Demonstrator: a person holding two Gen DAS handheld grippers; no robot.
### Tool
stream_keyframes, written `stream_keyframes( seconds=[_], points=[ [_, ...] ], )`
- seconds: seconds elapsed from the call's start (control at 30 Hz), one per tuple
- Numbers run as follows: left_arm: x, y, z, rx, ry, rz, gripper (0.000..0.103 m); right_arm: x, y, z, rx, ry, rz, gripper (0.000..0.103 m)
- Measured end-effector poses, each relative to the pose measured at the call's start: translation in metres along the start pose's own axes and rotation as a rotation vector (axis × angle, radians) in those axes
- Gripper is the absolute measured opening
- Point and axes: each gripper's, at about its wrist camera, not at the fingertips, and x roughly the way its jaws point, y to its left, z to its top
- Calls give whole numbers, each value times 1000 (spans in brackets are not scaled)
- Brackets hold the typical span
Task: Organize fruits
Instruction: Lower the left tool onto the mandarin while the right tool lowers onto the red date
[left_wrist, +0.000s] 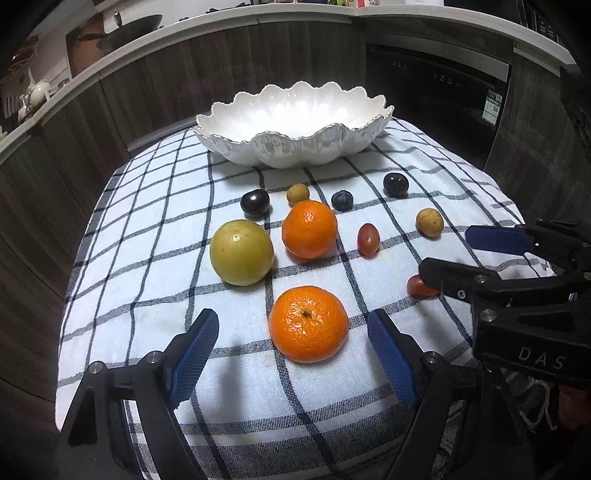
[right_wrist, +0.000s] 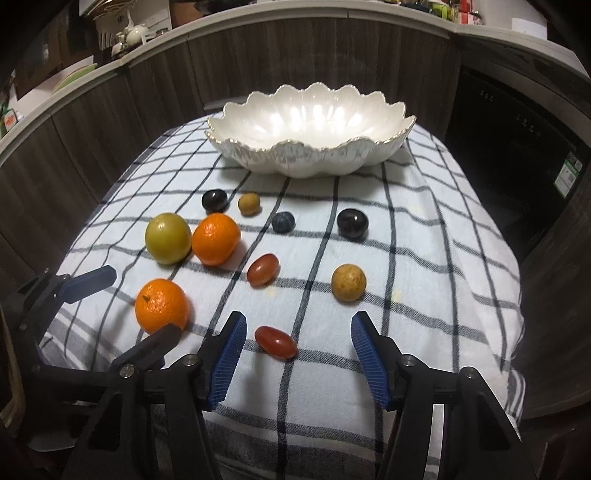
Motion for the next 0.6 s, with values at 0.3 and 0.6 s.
stream_keyframes(
  seconds=[0.3,0.6],
  points=[
    [10,-5,-1,12,23,-24,70,13,5,-2,-14,50,37,45],
    [18,-5,-3,9,54,-43,60,22,4,-3,-7,82,55,40]
  ],
)
